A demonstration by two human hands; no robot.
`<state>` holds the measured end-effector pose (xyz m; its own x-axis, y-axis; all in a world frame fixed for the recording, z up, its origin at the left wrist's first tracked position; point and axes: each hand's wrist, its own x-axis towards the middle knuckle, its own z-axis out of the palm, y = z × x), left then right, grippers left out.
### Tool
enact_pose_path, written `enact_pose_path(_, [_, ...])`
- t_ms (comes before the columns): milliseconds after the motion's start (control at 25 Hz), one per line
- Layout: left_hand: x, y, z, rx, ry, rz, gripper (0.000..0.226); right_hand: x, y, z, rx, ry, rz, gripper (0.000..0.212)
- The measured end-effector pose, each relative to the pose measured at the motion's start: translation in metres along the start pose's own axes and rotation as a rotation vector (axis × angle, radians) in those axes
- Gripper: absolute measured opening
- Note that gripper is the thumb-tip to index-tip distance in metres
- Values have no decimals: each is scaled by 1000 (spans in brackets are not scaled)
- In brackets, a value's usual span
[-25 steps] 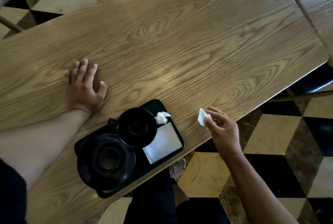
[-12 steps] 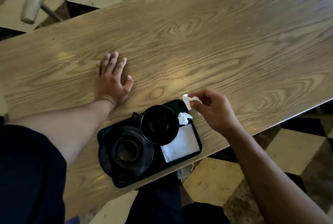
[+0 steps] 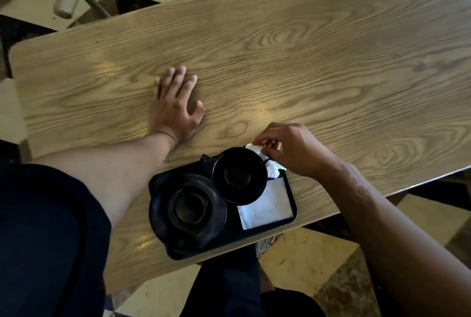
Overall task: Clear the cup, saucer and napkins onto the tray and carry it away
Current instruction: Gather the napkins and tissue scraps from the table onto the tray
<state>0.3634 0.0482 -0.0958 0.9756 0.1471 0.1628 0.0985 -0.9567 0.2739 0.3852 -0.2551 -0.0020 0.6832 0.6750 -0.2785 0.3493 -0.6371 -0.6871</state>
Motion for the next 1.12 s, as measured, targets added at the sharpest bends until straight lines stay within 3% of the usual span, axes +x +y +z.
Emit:
enact_pose_path(520, [0,2,-4,5,-24,8,62,-4,6,-2,41,40,34,14])
enact_pose_path(680, [0,3,-4,2,-43,-12,62,-24,21,3,183,368,230,15])
enact_pose_path(800, [-1,1,-4,-2,-48,-7,63,-42,42,26,-29,576,392,19])
enact_pose_path(920, [0,2,-3,-9,-71,-17,64,-57,52,45,-228,562,384,34])
enact_pose_path(1000, [0,0,-8,-45,-96,-30,66,-63,50,49,-245,532,313,37])
enact_pose_path(1120, [4,0,-17,-172,-178,-64,65,-67,43,42,-264,450,368,37])
